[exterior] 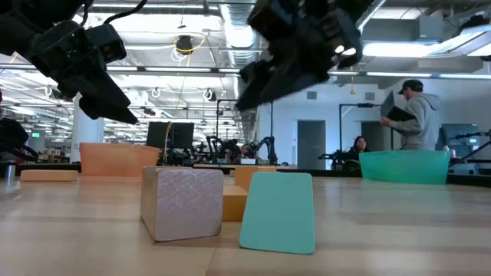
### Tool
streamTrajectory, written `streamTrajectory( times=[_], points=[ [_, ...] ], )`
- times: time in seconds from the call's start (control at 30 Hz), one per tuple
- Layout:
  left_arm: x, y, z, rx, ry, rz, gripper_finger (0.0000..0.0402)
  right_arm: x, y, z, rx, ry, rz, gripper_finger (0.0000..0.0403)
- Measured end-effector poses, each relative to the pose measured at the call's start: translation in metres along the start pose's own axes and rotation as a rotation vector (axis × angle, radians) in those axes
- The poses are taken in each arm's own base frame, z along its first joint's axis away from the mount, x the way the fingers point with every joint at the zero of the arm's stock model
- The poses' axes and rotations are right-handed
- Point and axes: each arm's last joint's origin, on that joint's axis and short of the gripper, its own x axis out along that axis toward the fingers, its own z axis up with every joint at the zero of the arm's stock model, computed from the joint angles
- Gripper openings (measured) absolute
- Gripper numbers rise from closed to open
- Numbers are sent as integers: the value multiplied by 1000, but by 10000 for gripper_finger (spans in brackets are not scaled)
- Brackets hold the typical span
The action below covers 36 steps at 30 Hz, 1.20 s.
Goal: Sort & place blocks by color
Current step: Put the orange block into the white bin
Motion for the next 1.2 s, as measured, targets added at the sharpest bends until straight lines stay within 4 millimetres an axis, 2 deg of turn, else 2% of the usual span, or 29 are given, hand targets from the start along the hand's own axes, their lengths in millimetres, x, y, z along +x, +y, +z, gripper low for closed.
streamTrajectory(
  times=[0.27, 0.4, 0.5, 0.73, 1.03, 1.2],
  points=[
    [0, 0, -4, -30, 56, -25, 286, 23, -18, -3, -145, 202, 91, 265],
    [-1, 2, -10, -67, 130, -29, 286, 27, -21, -4, -234, 246, 67, 265],
    [-2, 5, -17, -105, 206, -14, 286, 29, -20, -13, -245, 314, 90, 265],
    [-5, 9, -27, -128, 332, 13, 286, 36, -21, -22, -260, 353, 108, 265],
    [-6, 10, -30, -166, 378, 17, 286, 40, -29, -20, -248, 323, 17, 265],
    [-6, 10, -30, -177, 379, 16, 286, 27, -27, -11, -184, 307, -3, 265]
  ],
)
